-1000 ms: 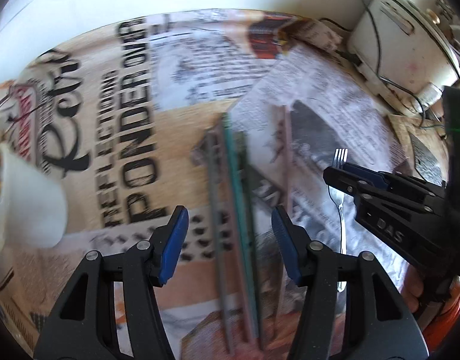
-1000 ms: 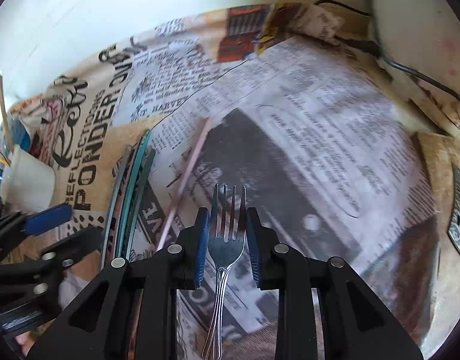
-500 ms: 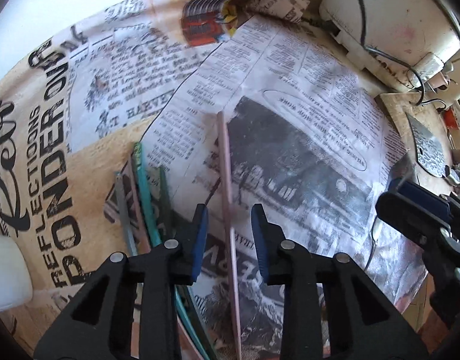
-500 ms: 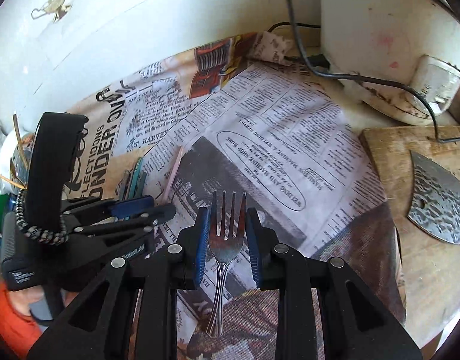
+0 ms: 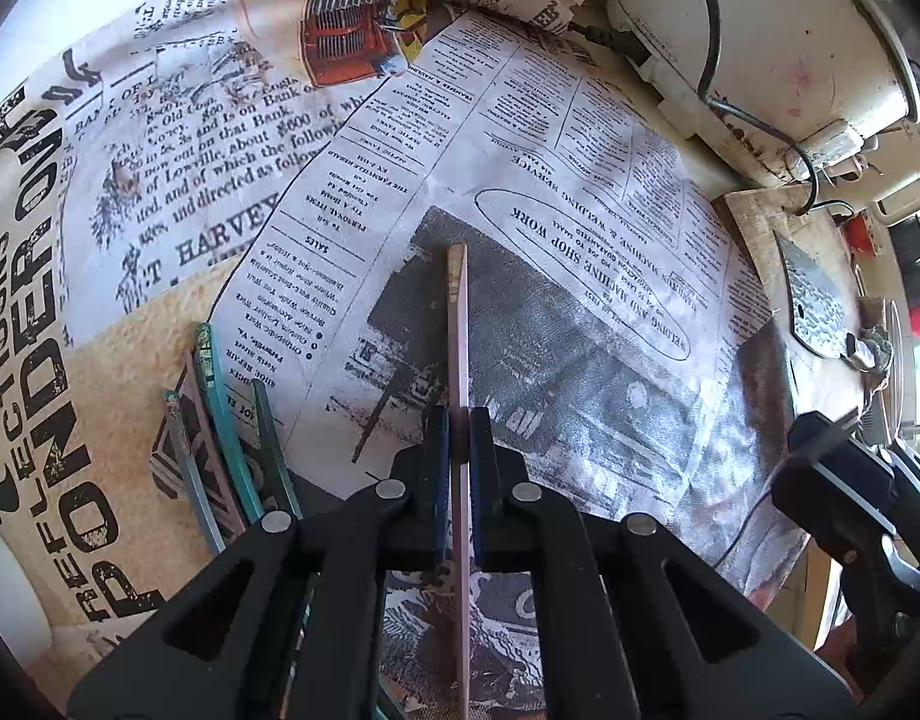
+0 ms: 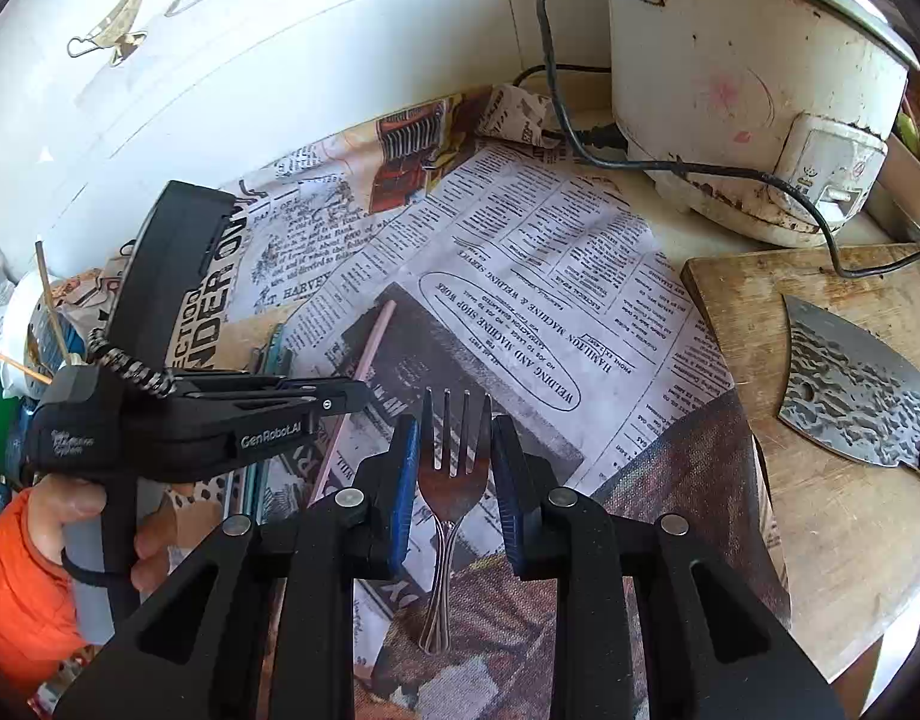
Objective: Organize utensils
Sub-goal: 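Grasp the pink chopstick with the left tool while the right tool lifts the fork, then carry the fork in the right tool and pink chopstick in the left tool to the cup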
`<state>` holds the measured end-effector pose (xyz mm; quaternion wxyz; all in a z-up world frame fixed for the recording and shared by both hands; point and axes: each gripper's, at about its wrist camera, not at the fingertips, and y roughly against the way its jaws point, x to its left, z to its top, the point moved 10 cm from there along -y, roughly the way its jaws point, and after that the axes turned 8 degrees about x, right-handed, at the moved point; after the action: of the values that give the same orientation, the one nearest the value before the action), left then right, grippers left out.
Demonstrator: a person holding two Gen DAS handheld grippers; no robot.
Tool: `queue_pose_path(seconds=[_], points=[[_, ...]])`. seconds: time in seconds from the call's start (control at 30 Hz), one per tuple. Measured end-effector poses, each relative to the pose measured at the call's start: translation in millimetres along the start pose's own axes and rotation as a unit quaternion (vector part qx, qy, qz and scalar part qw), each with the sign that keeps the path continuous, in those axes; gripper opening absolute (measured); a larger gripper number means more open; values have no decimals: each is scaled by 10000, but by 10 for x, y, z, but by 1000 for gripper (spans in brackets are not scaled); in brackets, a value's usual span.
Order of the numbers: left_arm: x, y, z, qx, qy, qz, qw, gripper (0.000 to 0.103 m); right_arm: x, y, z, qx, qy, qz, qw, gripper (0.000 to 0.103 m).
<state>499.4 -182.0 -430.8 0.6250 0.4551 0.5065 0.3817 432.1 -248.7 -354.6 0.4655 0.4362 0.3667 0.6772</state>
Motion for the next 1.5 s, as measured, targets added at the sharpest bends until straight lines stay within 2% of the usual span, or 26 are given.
queue_pose_path(seconds=[0.23,0.47,0.77,1.07,1.27,1.5], points=[[-61,180,-244,-218,-75,36,9997,4,50,172,-19,-176,12,31,9998,22],[-132,646,-484,-837,-267,161,9960,4,165,335,-69,-345,79,-30,9994,22],[-71,1287,-828,-1592,-152,236,9868,4,467,546,-127,-550,184,-2,9983,22],[75,1883,-1171,-2263,6,288,9736,4,870,746,-51,-849,436,68,9954,22],[286,2299,-1320,-2728,241,440,9608,4,1231,902,53,-1057,686,198,9918,22],[716,2756,-1495,-3186,711,646,9430,4,1749,1062,194,-1303,1145,430,9839,22]])
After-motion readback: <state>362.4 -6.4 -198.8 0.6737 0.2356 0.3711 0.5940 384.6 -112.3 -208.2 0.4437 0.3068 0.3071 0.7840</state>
